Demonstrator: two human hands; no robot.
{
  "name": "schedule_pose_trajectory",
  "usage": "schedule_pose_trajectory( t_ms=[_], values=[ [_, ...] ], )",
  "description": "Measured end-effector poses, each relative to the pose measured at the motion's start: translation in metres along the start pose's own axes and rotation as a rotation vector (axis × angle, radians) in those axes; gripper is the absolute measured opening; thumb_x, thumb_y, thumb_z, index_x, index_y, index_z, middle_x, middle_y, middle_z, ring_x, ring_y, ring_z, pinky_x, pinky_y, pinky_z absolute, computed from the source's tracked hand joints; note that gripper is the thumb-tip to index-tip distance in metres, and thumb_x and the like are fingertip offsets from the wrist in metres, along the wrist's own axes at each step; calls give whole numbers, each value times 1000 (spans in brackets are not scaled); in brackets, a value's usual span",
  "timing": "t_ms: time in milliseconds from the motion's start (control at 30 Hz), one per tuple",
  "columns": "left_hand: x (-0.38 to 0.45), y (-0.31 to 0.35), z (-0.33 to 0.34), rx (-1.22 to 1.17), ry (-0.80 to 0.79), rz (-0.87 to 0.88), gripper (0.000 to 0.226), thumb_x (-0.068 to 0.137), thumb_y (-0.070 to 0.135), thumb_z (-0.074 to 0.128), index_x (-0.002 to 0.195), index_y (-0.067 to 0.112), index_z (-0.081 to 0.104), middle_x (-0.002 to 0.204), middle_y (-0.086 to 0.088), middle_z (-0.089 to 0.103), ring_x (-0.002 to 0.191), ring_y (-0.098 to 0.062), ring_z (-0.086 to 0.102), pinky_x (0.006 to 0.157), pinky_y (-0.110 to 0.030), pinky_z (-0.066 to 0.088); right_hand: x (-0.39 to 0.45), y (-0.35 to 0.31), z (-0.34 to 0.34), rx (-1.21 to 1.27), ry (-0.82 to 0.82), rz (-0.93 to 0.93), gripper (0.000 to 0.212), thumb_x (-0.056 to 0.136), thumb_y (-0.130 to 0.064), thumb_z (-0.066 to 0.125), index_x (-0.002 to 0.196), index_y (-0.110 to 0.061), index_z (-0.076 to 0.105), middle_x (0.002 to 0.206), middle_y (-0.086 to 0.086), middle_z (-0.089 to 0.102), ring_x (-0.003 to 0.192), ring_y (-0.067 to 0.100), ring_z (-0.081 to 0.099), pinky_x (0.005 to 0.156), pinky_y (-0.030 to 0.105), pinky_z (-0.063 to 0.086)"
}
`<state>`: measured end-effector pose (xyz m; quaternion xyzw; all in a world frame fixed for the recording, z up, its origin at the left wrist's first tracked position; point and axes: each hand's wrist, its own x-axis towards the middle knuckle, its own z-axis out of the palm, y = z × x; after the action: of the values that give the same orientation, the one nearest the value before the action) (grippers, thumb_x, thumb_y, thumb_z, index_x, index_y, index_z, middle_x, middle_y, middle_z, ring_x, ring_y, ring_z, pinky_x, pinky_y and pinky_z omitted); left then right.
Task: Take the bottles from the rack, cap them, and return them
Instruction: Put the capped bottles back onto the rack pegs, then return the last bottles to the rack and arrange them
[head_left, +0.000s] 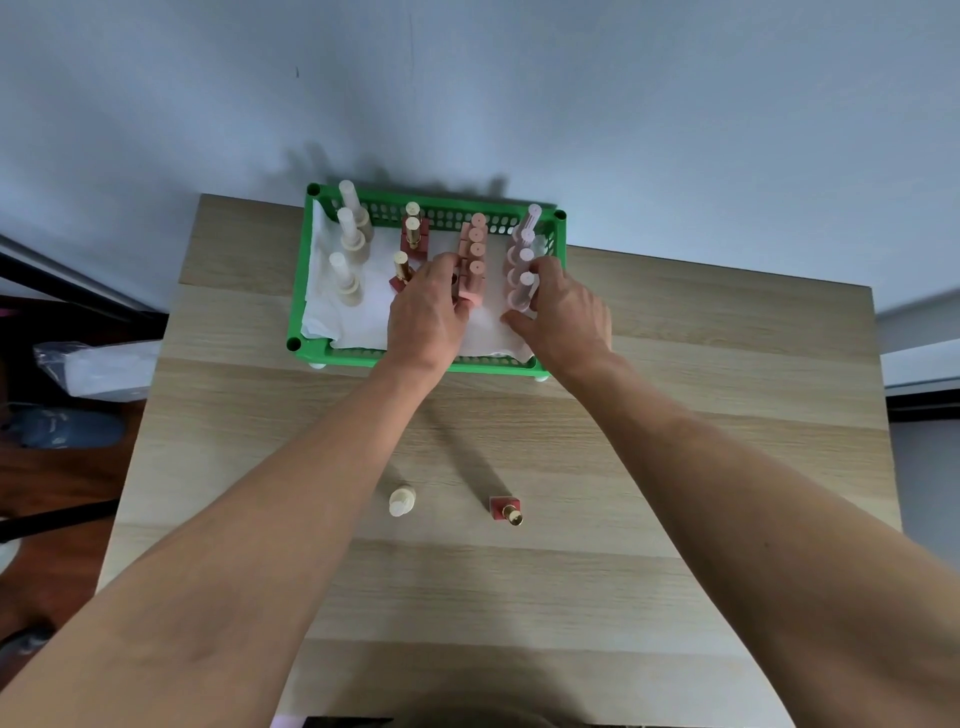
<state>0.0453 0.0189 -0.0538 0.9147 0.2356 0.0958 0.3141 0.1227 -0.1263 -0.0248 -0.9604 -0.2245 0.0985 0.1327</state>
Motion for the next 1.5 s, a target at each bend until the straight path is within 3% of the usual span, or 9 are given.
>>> schedule_pose_trajectory(
  t_ms=[267, 433, 700, 800, 900, 1033, 1133, 1267, 1500],
  values=[
    [-13, 2, -9, -4, -2, -3, 34, 85, 17, 75, 115, 12, 60, 109, -6, 71, 95, -25, 69, 83, -39, 56, -13, 2, -8, 36, -35, -12, 64, 83, -37, 77, 132, -17, 42, 104, 5, 71, 91, 27, 68, 71, 31, 43],
    [-26, -3, -25, -24, -11, 7, 35, 87, 18, 73, 119, 10, 60, 111, -7, 69, 93, -25, 66, 83, -43, 55, -33, 4, -16, 91, -24, -23, 63, 85, -33, 76, 135, -15, 42, 103, 6, 70, 93, 27, 69, 83, 45, 57],
    [-67, -14, -57, -95, -125, 180, 7, 87, 12, 69, 88, 18, 73, 90, 5, 69, 77, -13, 66, 74, -37, 56, -84, 9, -21, 260, -11, -153, 9, 89, -23, 70, 94, -17, 65, 87, -2, 63, 76, 18, 62, 72, 44, 55],
    [-88, -23, -67, -147, -222, 153, 7, 88, 19, 72, 92, 20, 78, 92, 6, 75, 79, -9, 69, 77, -29, 57, -111, 11, -16, 278, -32, -220, 3, 88, -22, 70, 90, -19, 70, 82, -4, 63, 70, 15, 60, 69, 41, 54],
    [-107, -36, -74, -114, -343, 129, 21, 91, 37, 68, 104, 23, 78, 95, 6, 78, 77, 0, 69, 72, -11, 52, -135, 16, -10, 245, -85, -244, 10, 93, -27, 66, 96, -22, 74, 89, -6, 70, 72, 14, 64, 69, 38, 56],
    [-132, -60, -76, -21, -464, 63, 68, 90, 71, 41, 84, 14, 76, 79, -1, 77, 70, -13, 73, 72, -35, 58, -161, 24, 4, 182, -202, -226, 24, 98, -21, 57, 115, -19, 73, 105, -2, 75, 92, 23, 71, 81, 40, 55],
    [-149, -78, -75, 43, -590, 40, 89, 81, 89, 24, 97, 17, 74, 95, -2, 78, 83, -16, 72, 82, -35, 56, -178, 32, 13, 148, -318, -221, 40, 93, -8, 52, 129, -19, 65, 116, -1, 72, 102, 22, 69, 89, 38, 54],
    [-168, -94, -69, 58, -692, 57, 96, 69, 96, 39, 141, 33, 49, 120, 15, 70, 94, -2, 66, 90, -30, 55, -195, 41, 27, 129, -452, -190, 61, 85, -16, 68, 143, -25, 50, 128, -3, 58, 101, 12, 65, 84, 39, 57],
    [-182, -98, -55, 39, -656, 65, 99, 50, 88, 68, 137, 47, 46, 124, 24, 60, 107, 3, 57, 98, -24, 46, -209, 39, 48, 159, -378, -132, 61, 80, -31, 80, 135, -24, 54, 125, -4, 57, 99, 12, 61, 83, 36, 55]
  ],
)
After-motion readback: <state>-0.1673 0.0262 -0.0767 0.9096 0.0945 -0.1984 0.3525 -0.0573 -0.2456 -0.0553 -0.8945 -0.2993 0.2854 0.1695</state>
